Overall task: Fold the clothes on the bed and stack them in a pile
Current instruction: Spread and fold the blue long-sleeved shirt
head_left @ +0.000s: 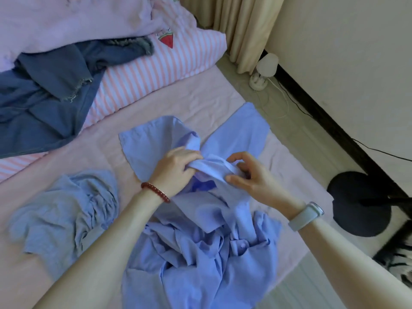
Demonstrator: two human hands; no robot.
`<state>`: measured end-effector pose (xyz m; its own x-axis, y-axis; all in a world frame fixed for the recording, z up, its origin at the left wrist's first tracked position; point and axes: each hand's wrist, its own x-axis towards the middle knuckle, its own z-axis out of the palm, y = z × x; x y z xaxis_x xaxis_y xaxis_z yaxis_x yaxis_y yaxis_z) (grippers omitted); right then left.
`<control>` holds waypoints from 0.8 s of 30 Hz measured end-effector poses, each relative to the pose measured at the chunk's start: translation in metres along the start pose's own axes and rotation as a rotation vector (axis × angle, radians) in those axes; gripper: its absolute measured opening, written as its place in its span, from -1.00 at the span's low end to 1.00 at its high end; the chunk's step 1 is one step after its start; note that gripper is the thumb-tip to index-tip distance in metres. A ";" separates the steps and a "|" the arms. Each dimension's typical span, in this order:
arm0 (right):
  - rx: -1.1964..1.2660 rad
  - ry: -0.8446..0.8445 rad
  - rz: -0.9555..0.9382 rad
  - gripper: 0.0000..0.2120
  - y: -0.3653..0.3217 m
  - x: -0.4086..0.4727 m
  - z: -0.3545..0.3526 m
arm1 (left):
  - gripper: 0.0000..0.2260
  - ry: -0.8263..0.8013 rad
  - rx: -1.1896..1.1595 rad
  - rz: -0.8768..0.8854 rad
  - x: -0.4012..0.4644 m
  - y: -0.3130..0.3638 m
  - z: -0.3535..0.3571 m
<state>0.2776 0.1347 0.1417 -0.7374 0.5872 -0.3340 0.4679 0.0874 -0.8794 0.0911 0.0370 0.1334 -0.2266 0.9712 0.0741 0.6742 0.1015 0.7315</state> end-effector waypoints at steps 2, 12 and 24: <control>-0.123 -0.132 0.119 -0.78 0.011 -0.012 0.001 | -0.80 0.105 -0.036 -0.228 -0.011 -0.004 -0.016; -0.101 0.181 0.024 -0.91 -0.006 -0.010 0.048 | -0.28 -0.151 0.219 -0.501 -0.085 -0.036 -0.055; 0.149 0.159 -0.026 -0.79 -0.027 -0.059 0.069 | -0.89 0.042 -0.195 -0.330 -0.053 0.053 -0.054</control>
<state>0.2750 0.0418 0.1613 -0.6564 0.7071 -0.2629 0.3638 -0.0086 -0.9314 0.1006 -0.0203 0.2047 -0.4405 0.8831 -0.1619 0.4146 0.3600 0.8357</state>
